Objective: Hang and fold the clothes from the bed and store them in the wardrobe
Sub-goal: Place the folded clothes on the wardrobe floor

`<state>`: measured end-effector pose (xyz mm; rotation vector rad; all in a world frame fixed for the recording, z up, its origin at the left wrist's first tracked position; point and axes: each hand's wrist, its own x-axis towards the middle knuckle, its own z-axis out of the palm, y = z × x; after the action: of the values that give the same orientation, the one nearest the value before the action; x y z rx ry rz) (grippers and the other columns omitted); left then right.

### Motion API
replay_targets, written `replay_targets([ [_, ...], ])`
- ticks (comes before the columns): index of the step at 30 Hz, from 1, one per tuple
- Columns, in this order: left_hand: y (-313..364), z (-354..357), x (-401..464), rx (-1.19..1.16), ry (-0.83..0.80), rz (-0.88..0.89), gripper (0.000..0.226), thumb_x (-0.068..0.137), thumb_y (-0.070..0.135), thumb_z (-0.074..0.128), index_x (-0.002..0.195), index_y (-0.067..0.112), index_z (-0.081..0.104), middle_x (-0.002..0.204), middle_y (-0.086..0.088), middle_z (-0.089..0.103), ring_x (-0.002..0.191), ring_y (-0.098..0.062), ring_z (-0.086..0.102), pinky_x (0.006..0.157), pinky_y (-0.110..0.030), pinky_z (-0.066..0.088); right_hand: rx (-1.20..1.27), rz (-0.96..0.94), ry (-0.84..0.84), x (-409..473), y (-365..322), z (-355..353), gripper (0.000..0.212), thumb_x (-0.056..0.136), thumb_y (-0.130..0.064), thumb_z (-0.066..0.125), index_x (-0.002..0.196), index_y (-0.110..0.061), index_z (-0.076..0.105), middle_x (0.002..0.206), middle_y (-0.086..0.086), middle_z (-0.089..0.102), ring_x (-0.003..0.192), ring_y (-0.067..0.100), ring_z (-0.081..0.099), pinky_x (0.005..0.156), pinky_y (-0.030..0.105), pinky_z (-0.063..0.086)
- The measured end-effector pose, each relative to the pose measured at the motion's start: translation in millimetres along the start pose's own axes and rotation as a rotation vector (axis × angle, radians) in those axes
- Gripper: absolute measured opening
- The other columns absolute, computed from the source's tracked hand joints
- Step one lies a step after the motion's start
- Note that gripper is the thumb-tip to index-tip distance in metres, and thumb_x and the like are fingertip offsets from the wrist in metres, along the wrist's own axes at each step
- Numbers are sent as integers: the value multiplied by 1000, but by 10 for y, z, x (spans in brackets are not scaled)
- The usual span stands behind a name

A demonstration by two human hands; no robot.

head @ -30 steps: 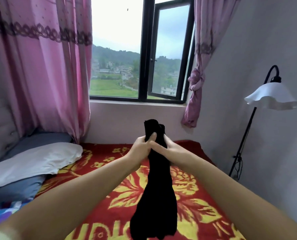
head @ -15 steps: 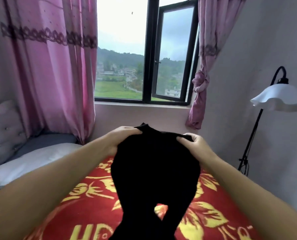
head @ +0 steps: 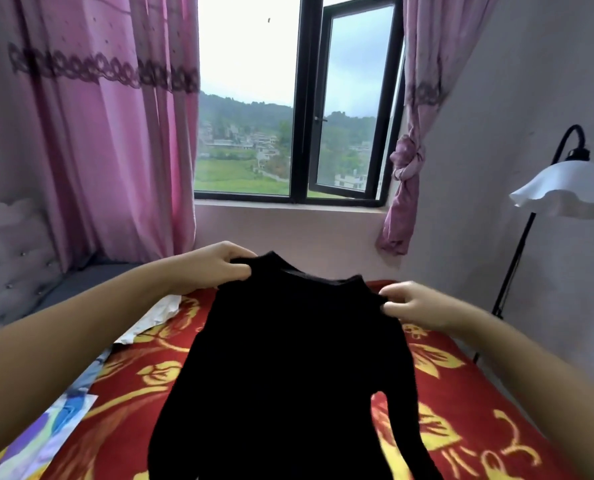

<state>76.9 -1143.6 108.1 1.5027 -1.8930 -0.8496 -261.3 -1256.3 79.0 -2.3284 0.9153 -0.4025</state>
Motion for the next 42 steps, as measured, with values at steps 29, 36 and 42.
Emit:
replay_targets([
  [29, 587, 669, 435, -724, 236, -229, 25, 89, -9, 33, 95, 1, 56, 73, -10, 58, 62, -20, 58, 60, -32, 57, 101, -32, 164, 533, -774, 498, 37, 86, -43, 63, 117, -27, 51, 99, -8, 64, 90, 8, 61, 68, 19, 43],
  [36, 571, 385, 451, 747, 278, 184, 99, 78, 45, 71, 152, 30, 7, 150, -3, 29, 140, -17, 20, 117, -45, 8, 104, -180, 214, 467, -789, 407, 32, 88, -6, 50, 111, -28, 53, 95, -5, 63, 64, -3, 58, 54, 11, 43],
  [42, 703, 131, 545, 495, -111, 36, 7, 82, 33, 73, 84, 27, 69, 73, 12, 69, 61, -2, 64, 60, -16, 46, 151, -164, 136, 318, -727, 401, 34, 82, -14, 58, 110, -30, 47, 89, -5, 60, 56, -6, 54, 51, 10, 40],
])
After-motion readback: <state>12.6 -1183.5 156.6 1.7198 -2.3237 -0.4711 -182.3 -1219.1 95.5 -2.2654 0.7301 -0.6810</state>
